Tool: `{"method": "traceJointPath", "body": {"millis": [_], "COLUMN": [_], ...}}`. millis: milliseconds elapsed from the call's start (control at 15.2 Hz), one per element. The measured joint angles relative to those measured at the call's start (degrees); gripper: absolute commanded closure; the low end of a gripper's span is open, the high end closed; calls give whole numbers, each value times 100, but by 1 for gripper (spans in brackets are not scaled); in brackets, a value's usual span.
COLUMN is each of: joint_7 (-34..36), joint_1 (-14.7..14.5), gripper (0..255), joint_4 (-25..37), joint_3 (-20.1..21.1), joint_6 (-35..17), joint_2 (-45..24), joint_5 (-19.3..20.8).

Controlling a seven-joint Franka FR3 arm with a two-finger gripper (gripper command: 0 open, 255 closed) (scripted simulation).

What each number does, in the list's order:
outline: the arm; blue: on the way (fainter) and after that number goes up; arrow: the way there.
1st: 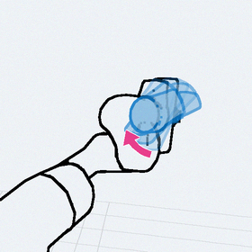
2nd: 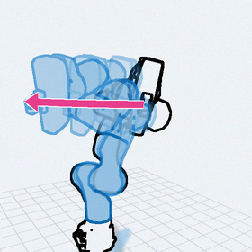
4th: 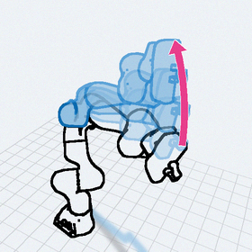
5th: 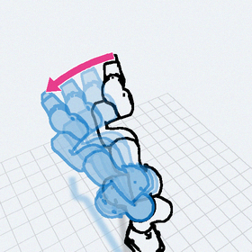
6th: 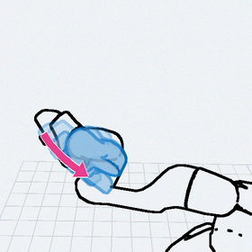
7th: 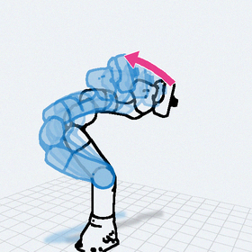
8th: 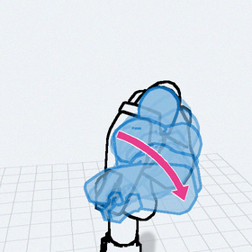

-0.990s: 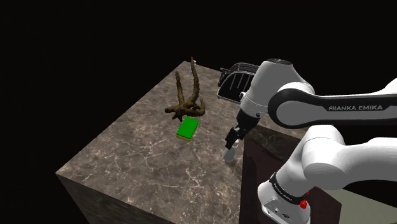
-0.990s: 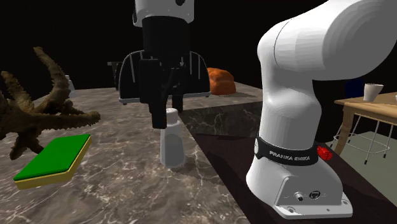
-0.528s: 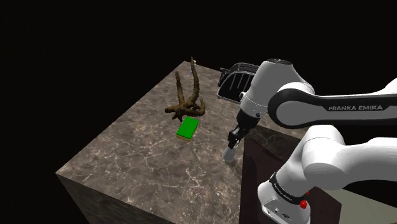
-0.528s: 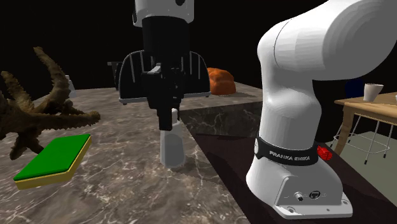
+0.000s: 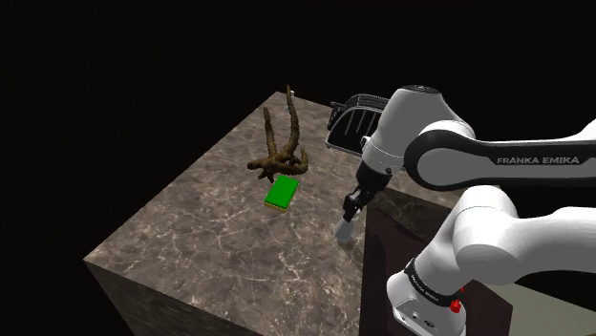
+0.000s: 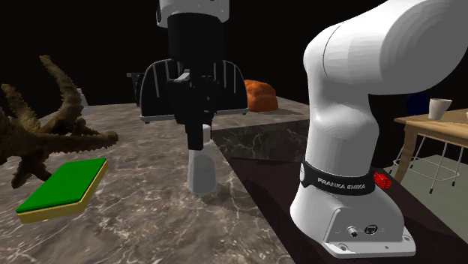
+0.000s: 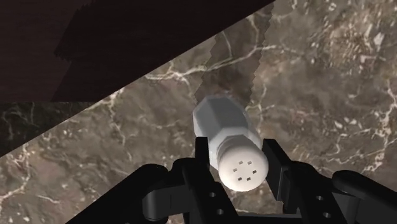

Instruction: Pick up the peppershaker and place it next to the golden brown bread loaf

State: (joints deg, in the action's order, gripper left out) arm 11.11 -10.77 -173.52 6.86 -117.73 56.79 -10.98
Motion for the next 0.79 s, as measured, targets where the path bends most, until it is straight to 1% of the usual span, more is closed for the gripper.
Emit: {"method": "traceJointPath", "body": {"millis": [528, 792], "joint_7": [53, 76], "joint_1": [57, 78], "gripper": [255, 255], "joint_4": [526, 802], "joint_3": [-68, -95], "joint_6": [758, 1056], "joint_2": [236, 257], "joint_5": [107, 146]}}
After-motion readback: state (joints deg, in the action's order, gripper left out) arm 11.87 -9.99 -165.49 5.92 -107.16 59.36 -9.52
